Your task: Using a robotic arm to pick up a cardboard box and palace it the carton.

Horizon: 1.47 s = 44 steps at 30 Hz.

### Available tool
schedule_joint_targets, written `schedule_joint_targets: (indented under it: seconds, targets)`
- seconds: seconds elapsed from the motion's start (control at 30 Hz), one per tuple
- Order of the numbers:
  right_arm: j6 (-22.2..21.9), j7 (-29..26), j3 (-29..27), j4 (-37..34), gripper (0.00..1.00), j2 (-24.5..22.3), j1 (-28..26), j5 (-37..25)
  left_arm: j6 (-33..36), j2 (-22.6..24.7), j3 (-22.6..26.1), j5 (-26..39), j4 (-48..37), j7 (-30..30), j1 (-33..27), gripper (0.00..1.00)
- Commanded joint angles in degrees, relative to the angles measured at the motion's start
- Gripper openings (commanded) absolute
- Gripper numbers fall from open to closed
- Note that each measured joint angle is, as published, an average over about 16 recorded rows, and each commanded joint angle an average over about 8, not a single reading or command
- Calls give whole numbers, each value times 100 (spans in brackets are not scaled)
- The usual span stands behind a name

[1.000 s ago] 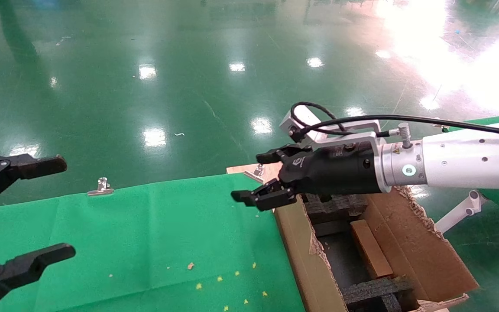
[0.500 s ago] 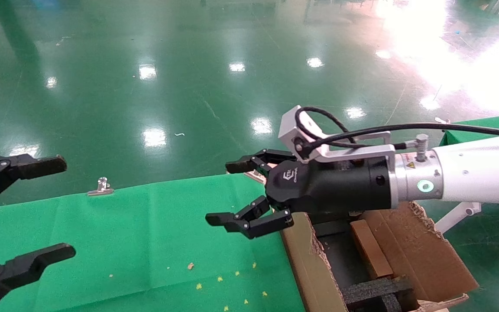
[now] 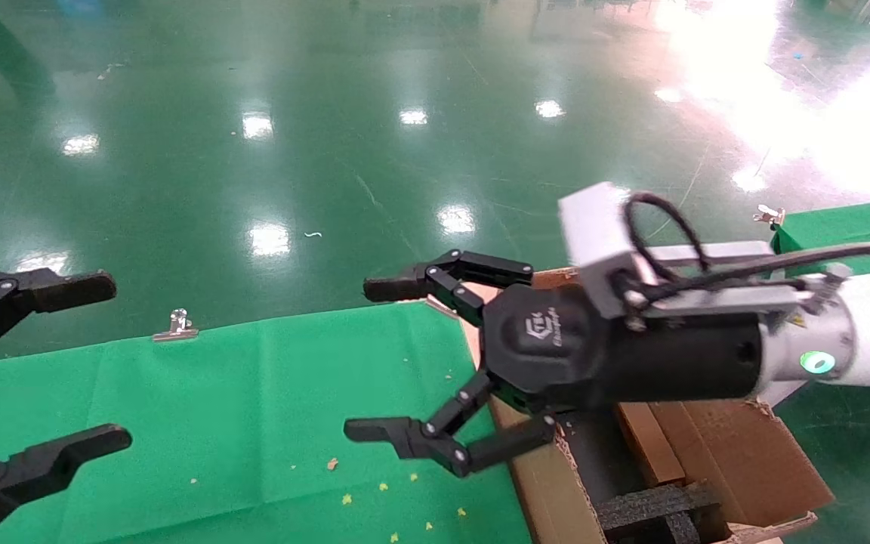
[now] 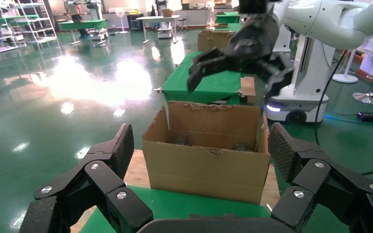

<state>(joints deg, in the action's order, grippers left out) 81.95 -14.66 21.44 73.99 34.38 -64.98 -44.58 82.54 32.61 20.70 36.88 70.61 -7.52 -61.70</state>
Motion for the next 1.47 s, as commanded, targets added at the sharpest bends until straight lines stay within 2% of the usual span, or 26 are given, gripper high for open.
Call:
schedule_joint_targets:
  seconds: [0.03, 0.3, 1.47]
  targets:
    - [172, 180, -249, -19, 100, 30, 157, 125, 0, 0, 0, 0, 0, 0, 0, 100]
    - [529, 505, -777, -59, 100, 93, 485, 397, -2, -1, -1, -1, -1, 0, 1, 100]
    - [368, 384, -538, -42, 100, 65, 340, 271, -1, -1, 0, -1, -1, 1, 1, 100]
